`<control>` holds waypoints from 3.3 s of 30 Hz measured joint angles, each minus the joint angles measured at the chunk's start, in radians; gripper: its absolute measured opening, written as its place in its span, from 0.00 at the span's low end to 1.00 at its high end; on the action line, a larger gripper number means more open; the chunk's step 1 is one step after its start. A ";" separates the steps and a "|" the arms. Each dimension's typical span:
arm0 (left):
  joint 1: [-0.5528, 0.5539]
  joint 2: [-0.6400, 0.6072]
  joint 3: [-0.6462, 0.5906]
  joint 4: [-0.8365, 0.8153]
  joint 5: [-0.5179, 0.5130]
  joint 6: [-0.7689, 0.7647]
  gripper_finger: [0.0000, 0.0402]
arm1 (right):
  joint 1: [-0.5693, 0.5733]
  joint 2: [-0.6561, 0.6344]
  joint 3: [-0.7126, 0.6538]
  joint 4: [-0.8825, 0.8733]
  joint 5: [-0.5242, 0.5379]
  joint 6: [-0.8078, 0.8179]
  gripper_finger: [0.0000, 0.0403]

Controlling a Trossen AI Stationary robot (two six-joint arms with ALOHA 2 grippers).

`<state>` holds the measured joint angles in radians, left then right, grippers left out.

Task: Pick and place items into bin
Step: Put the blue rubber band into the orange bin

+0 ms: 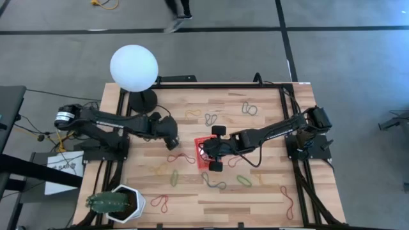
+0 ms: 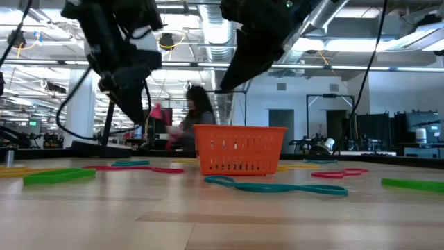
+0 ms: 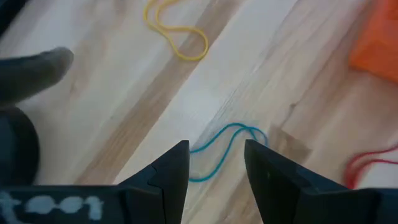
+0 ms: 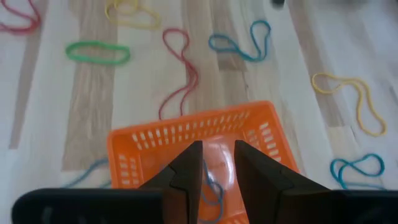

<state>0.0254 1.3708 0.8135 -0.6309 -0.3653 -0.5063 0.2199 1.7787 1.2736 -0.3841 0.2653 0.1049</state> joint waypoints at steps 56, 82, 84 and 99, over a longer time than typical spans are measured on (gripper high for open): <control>-0.117 0.136 0.326 0.294 0.170 0.387 0.00 | 0.212 -0.374 -0.001 -0.553 0.232 0.421 0.22; -0.086 0.431 0.326 0.351 0.252 0.330 0.03 | 0.192 -0.316 -0.002 -0.572 0.233 0.420 0.22; -0.086 0.431 0.326 0.354 0.232 0.328 0.05 | 0.192 -0.316 -0.002 -0.572 0.233 0.420 0.22; -0.086 0.400 0.392 0.310 0.219 0.370 0.21 | 0.163 -0.316 -0.002 -0.551 0.242 0.448 0.22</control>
<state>-0.0608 1.7711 1.2051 -0.3211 -0.1463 -0.1364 0.3833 1.4624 1.2720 -0.9355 0.5075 0.5530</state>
